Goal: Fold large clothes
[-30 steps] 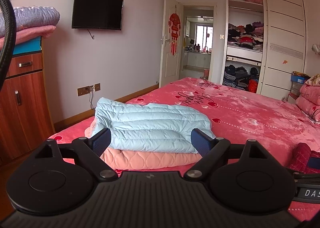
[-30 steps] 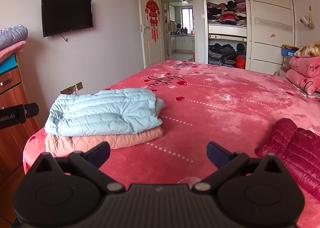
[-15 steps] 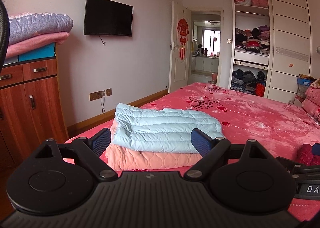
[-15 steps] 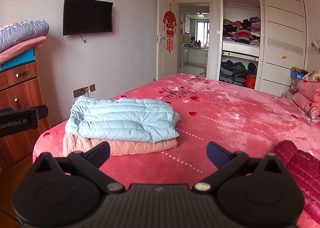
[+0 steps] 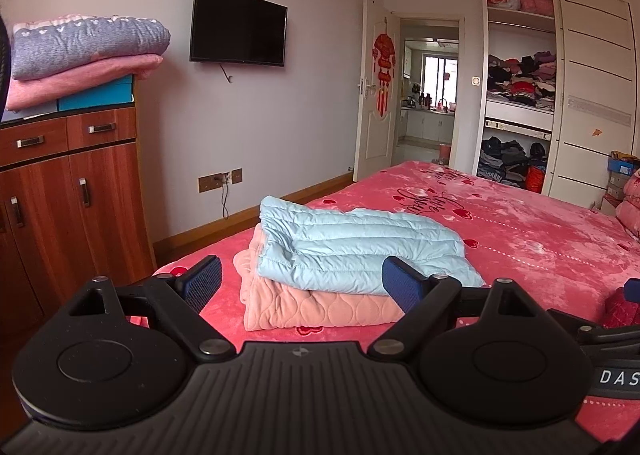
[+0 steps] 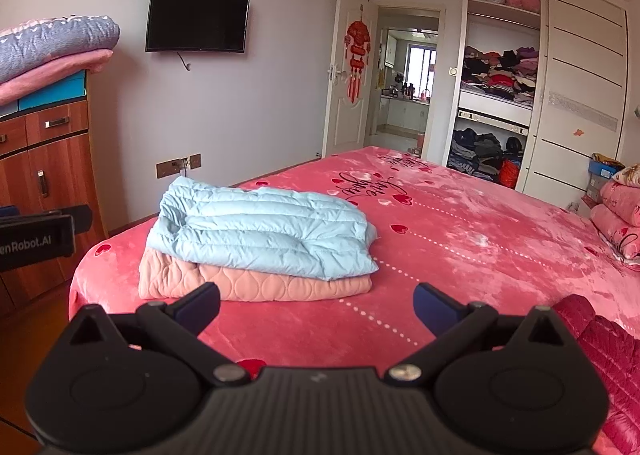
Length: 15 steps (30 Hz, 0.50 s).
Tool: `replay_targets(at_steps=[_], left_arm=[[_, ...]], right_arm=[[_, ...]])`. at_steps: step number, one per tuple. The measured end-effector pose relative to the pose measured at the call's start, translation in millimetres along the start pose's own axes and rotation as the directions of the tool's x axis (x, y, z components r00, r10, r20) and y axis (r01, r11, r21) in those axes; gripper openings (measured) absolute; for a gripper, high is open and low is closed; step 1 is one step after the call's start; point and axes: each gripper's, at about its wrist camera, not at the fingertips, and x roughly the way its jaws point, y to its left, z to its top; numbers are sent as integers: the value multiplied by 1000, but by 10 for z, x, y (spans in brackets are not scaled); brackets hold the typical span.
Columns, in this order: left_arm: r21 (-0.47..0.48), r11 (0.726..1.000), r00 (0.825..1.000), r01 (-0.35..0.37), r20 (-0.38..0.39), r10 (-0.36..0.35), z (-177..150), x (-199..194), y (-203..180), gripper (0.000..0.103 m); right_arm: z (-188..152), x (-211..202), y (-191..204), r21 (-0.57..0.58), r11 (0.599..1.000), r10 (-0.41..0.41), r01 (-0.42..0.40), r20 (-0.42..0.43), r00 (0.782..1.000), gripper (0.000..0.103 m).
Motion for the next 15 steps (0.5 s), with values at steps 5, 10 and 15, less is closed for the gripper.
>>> replay_targets(at_steps=[5, 10, 15], left_arm=[[-3, 1000, 1000, -13, -1, 13, 9, -24, -87, 103], [0, 1000, 1000, -11, -1, 11, -7, -35, -160, 103], [-3, 1000, 1000, -5, -2, 5, -24, -35, -176, 103]], right_arm=[[11, -12, 67, -7, 1000, 3, -3, 11, 1000, 102], [0, -8, 53, 6, 1000, 2, -2, 16, 1000, 102], [-19, -6, 26, 17, 1000, 1, -1, 17, 1000, 102]])
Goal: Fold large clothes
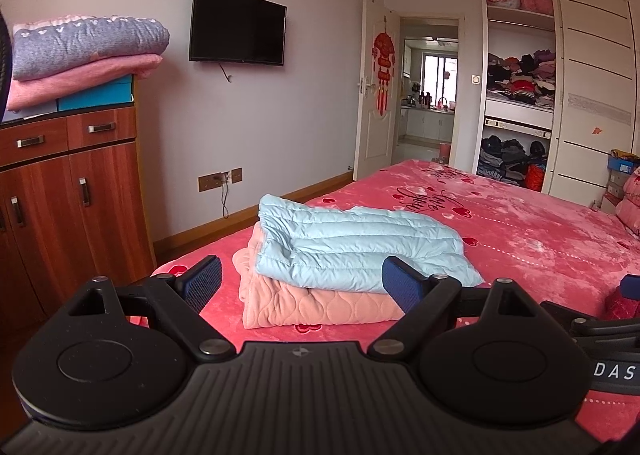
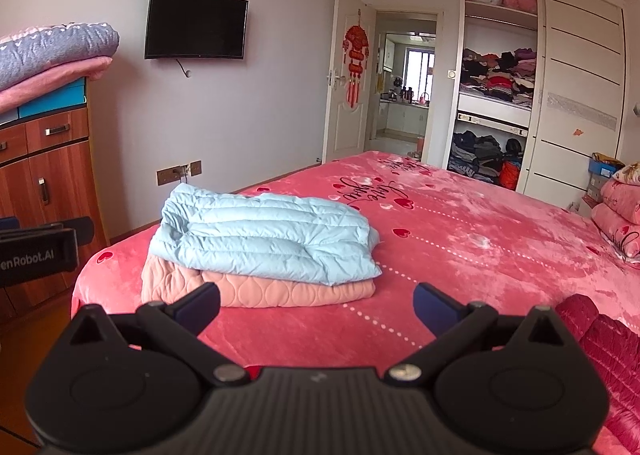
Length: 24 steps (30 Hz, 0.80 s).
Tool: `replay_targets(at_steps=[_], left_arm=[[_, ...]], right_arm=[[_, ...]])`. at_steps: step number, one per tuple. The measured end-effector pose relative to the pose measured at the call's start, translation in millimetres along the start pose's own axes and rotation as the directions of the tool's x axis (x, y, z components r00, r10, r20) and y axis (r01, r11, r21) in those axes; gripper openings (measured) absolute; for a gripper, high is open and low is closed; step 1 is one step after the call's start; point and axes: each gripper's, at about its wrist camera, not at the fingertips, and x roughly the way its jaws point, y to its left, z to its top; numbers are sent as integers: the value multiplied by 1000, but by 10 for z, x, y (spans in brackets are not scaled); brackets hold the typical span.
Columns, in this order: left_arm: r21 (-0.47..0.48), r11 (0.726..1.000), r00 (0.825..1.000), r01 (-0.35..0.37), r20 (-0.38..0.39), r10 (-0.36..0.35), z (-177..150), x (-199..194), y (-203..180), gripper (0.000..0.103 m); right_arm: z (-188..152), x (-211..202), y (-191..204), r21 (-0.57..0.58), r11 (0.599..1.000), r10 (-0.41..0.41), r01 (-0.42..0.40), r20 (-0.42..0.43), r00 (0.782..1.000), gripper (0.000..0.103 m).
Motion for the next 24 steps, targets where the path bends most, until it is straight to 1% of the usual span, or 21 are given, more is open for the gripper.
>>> replay_targets(at_steps=[24], left_arm=[[17, 1000, 1000, -13, 0, 13, 2, 61, 69, 103]], right_arm=[[-59, 61, -9, 13, 999, 29, -29, -17, 999, 102]])
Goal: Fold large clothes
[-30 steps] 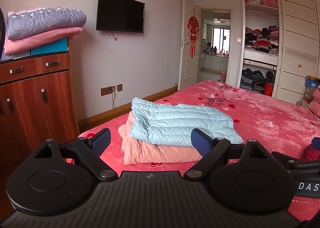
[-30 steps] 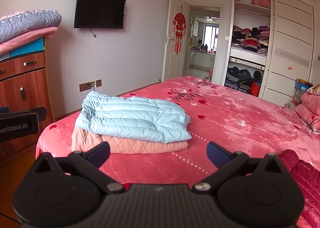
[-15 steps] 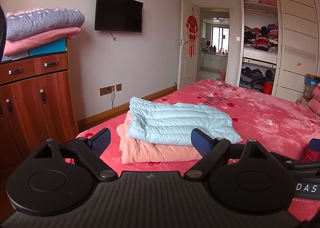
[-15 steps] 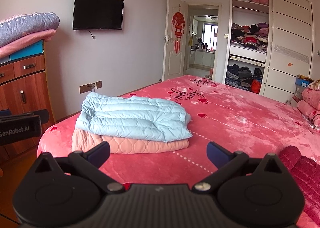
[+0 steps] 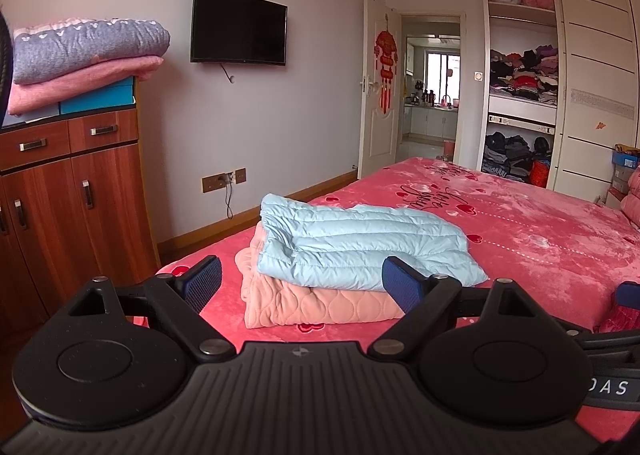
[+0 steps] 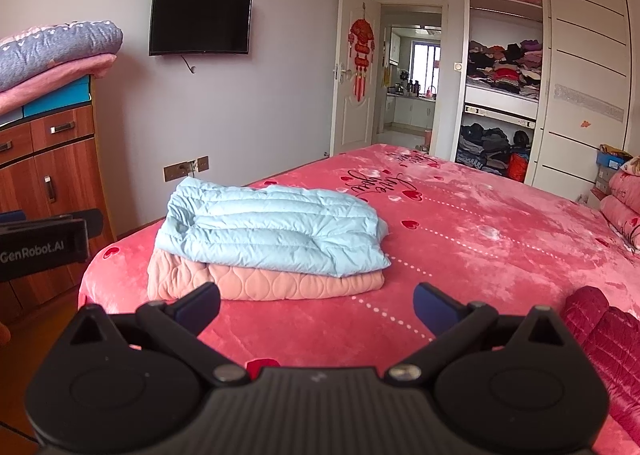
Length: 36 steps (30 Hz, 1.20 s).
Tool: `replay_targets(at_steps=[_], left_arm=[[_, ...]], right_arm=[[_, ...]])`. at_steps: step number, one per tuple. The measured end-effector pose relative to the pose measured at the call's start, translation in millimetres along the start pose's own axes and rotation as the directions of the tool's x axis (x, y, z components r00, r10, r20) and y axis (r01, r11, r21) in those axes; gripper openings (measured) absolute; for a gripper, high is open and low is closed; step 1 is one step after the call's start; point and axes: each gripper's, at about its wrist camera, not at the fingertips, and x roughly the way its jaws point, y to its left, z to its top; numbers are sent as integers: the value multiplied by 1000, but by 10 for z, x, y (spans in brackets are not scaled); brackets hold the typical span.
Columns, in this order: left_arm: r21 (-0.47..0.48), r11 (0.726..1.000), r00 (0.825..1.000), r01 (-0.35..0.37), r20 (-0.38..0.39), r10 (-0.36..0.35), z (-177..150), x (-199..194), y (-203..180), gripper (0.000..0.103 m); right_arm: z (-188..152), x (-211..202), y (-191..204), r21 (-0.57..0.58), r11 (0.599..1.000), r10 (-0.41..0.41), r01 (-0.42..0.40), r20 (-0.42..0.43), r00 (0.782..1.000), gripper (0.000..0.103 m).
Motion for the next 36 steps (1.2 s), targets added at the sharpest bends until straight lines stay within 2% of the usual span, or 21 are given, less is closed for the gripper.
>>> replay_targets(at_steps=[13, 36], left_arm=[[-11, 1000, 1000, -14, 2, 14, 13, 25, 27, 103], [22, 1000, 1000, -18, 0, 18, 10, 100, 5, 103]], right_arm=[[-36, 40, -15, 0, 1000, 9, -9, -13, 1000, 102], [-139, 195, -101, 18, 999, 29, -29, -49, 998, 102]])
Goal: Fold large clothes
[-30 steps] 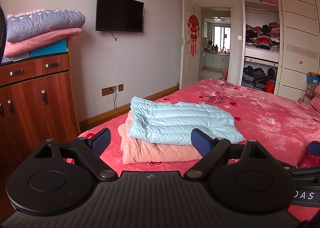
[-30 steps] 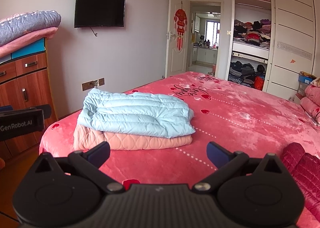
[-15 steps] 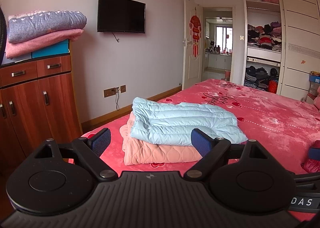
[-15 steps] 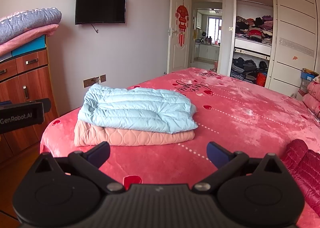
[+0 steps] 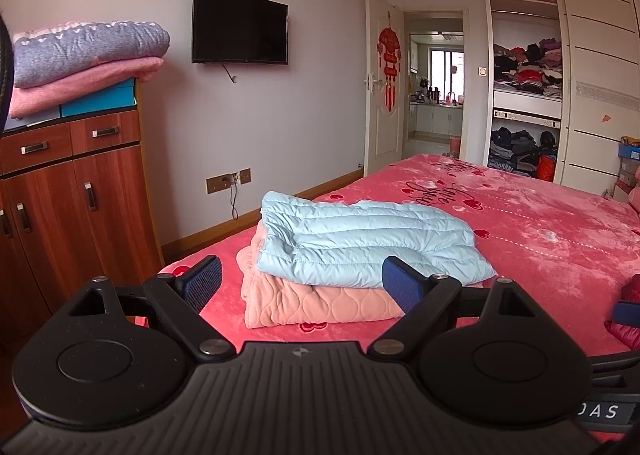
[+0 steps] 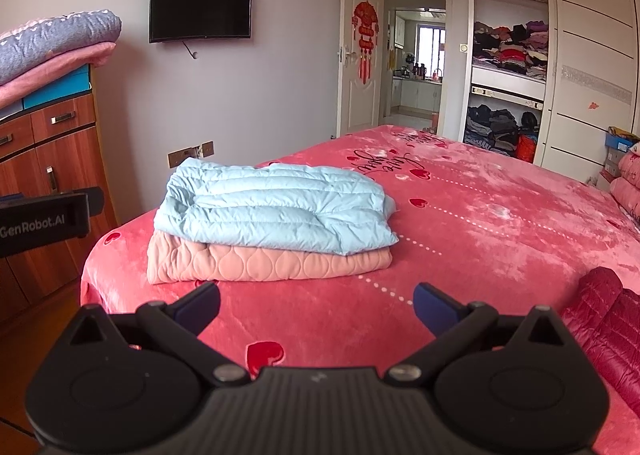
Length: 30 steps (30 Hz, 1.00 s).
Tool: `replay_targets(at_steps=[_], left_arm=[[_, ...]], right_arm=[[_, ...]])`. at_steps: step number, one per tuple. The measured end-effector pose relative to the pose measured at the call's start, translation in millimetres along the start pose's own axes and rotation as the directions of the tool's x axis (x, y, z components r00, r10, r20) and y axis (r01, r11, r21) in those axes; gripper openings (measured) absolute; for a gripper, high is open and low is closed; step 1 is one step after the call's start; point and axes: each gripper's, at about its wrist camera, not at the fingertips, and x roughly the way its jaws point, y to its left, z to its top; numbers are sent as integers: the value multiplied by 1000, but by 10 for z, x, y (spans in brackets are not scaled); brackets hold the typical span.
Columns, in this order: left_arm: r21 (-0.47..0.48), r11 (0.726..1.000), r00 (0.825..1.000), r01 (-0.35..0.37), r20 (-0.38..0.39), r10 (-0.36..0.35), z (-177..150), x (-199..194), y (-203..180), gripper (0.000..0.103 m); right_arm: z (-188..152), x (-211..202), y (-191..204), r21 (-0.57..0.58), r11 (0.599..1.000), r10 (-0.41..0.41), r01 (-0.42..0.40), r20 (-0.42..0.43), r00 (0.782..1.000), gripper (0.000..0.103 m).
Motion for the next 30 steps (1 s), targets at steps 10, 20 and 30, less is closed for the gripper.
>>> replay_targets(at_steps=[10, 20, 30], left_arm=[[7, 1000, 1000, -4, -3, 4, -2, 40, 24, 103], [17, 1000, 1000, -16, -11, 16, 7, 104, 50, 103], [16, 1000, 1000, -1, -12, 1, -12, 151, 15, 103]], right_arm=[[-24, 27, -3, -1, 1000, 2, -2, -4, 1000, 102], [-68, 71, -39, 8, 1000, 14, -14, -6, 1000, 102], [-99, 84, -80, 16, 999, 31, -31, 2, 1000, 102]])
